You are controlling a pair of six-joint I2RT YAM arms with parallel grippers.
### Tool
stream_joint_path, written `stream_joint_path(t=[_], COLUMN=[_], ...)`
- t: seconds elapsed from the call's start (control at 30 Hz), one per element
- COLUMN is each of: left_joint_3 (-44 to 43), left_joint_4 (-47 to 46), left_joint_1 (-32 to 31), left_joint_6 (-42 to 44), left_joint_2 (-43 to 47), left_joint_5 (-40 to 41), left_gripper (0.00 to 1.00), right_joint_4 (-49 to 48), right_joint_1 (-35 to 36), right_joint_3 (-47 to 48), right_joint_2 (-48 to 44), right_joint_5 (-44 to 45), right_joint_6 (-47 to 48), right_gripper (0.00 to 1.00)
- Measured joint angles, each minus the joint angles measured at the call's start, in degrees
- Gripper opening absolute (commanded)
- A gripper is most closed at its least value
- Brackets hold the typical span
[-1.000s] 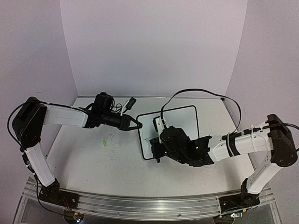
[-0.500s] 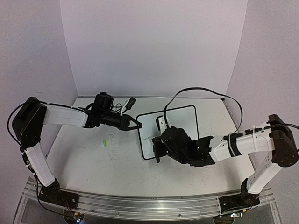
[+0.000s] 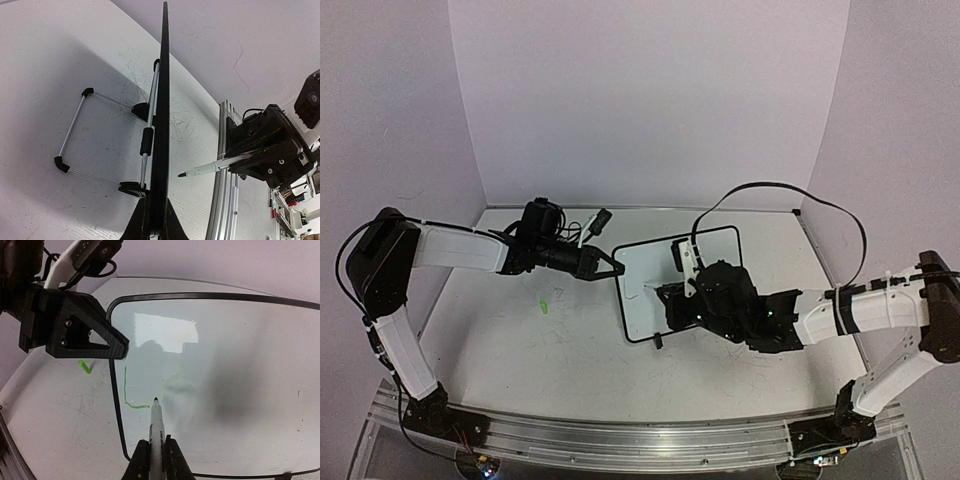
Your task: Write a sentence on the whiteboard
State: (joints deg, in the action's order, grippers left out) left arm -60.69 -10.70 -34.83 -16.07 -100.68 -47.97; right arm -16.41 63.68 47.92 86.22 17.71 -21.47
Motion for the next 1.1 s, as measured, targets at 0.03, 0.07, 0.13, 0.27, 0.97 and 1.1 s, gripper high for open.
stream_joint_path(t=[0.03,0.07,0.13,0.27,0.97,1.1], left_joint_3=[0.0,0.0,0.0,0.0,0.0,0.0], left_joint_4=[0.0,0.1,0.1,0.1,0.2,0.2], left_joint_1=[0.0,0.0,0.0,0.0,0.0,0.0], left_joint_6=[0.0,0.1,0.1,0.2,0.4,0.7], left_joint_2=[0.0,0.0,0.0,0.0,0.0,0.0], left_joint_5=[0.0,0.0,0.0,0.0,0.0,0.0], left_gripper=[0.0,0.0,0.0,0.0,0.0,0.0], right_joint_4=[0.0,-0.1,-0.3,-0.3,0.4,0.9], right_joint_1=[0.0,0.0,0.0,0.0,0.0,0.0], right_joint_3=[0.5,1.0,1.4,1.5,3.5,3.5], right_joint_2=[0.6,1.1,1.7,2.1,4.8,4.9], right_joint_5=[-0.4,-0.7,-1.0,-0.8,0.8,0.8], right_joint_6=[0.3,0.5,0.7,0.7,0.5,0.2], right_gripper=[0.0,0.0,0.0,0.0,0.0,0.0])
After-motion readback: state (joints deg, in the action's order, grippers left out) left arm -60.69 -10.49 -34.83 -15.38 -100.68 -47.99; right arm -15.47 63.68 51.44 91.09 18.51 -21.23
